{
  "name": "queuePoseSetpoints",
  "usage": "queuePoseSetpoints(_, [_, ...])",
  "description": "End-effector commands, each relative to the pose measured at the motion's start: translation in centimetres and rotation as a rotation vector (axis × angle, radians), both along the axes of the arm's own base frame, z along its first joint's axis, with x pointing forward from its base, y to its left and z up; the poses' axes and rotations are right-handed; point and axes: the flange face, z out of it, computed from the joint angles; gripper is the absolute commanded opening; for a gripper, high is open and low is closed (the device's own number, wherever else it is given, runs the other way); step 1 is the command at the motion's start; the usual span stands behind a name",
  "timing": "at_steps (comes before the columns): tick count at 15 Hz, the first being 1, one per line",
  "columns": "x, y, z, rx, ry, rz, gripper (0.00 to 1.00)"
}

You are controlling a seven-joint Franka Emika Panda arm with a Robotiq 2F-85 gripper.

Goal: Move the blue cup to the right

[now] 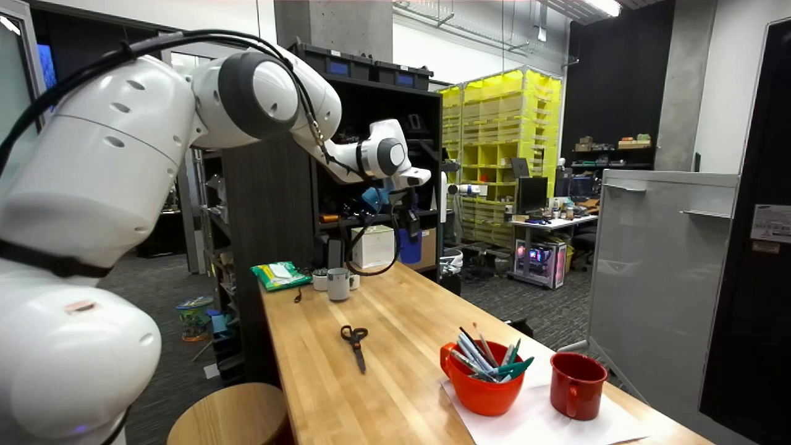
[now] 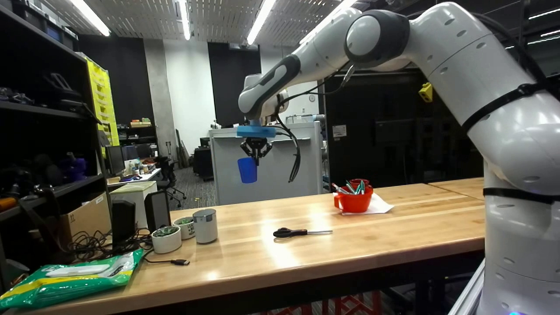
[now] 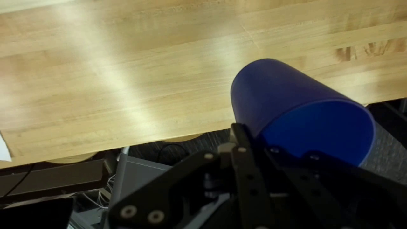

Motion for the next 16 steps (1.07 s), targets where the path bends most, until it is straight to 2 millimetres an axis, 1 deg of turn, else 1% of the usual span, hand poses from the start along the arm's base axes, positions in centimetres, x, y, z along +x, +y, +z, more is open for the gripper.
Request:
queuePoseSetpoints(1, [-4.6, -2.3, 0.0, 0.030, -0.005, -0.039, 0.01])
queuePoseSetpoints(4, [-7.6, -4.4, -1.1, 0.039, -0.010, -0.051, 0.01])
queuePoseSetpoints(6, [-10.0, -5.5, -1.9, 0.041, -0.001, -0.058, 0.01])
queuePoseSetpoints(9, [-13.6, -6.2, -2.9, 0.035, 0.000, -0.057, 0.01])
queuePoseSetpoints(10, [-10.1, -6.5, -3.3, 0.033, 0.016, -0.061, 0.05])
queuePoseSetpoints(11, [-11.2, -6.7, -3.5, 0.032, 0.017, -0.058, 0.05])
queuePoseSetpoints(13, [-12.5, -6.7, -3.5, 0.036, 0.018, -0.055, 0.05])
queuePoseSetpoints(16, [-12.8, -6.5, -3.4, 0.038, 0.016, -0.052, 0.05])
